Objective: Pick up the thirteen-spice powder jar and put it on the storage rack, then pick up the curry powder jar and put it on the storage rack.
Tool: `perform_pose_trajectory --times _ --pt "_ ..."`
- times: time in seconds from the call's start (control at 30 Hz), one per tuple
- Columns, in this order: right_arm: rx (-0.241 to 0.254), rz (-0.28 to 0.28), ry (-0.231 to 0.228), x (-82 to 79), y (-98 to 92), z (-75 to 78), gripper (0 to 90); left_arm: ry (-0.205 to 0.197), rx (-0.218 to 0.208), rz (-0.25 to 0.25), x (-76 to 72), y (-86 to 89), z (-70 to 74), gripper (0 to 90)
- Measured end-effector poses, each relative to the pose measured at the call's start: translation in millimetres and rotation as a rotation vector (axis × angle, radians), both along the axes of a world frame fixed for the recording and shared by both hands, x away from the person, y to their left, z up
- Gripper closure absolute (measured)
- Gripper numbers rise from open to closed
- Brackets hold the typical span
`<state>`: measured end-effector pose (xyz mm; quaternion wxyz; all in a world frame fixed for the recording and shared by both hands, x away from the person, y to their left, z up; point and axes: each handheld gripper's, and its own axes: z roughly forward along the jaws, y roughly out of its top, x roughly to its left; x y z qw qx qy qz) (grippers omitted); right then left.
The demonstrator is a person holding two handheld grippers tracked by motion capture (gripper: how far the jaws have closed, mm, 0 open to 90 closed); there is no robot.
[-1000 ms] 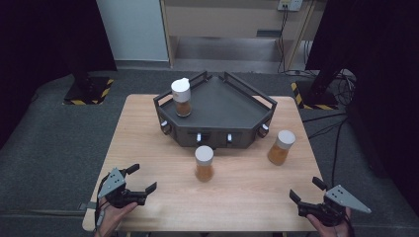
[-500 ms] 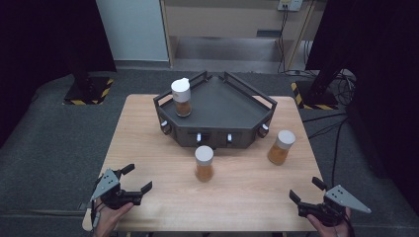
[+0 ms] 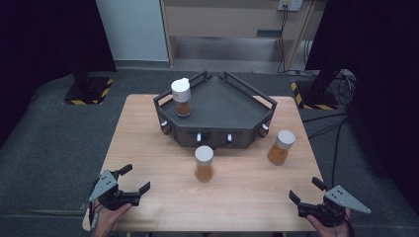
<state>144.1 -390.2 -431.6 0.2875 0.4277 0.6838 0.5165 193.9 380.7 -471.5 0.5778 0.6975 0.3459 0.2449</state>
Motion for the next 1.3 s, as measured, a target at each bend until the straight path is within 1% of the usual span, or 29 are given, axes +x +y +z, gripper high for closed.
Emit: perform_pose_trajectory --times 0.3,0.47,0.57,1.17,1.3 --pt "-0.001 -0.003 0.003 0.8 0.3 -0.1 2.2 -0.002 0.005 -0.008 1.4 -0.3 -0.4 3.0" --pt "-0.004 -0.006 0.002 0.0 0.8 0.4 2.2 -0.003 -0.004 -0.011 2.1 0.7 -1.8 3.1" --pt "-0.005 -0.005 0.004 0.3 1.2 0.5 2.2 -0.004 0.001 -0.012 1.8 0.1 -1.2 3.2" --pt "0.000 -0.007 0.005 0.8 0.9 -0.1 1.9 0.004 -0.006 -0.006 3.1 0.0 -2.5 3.4" --pt "-0.010 -0.020 0.010 1.0 6.3 1.3 0.9 0.003 -0.005 -0.006 2.6 -0.2 -2.3 3.4"
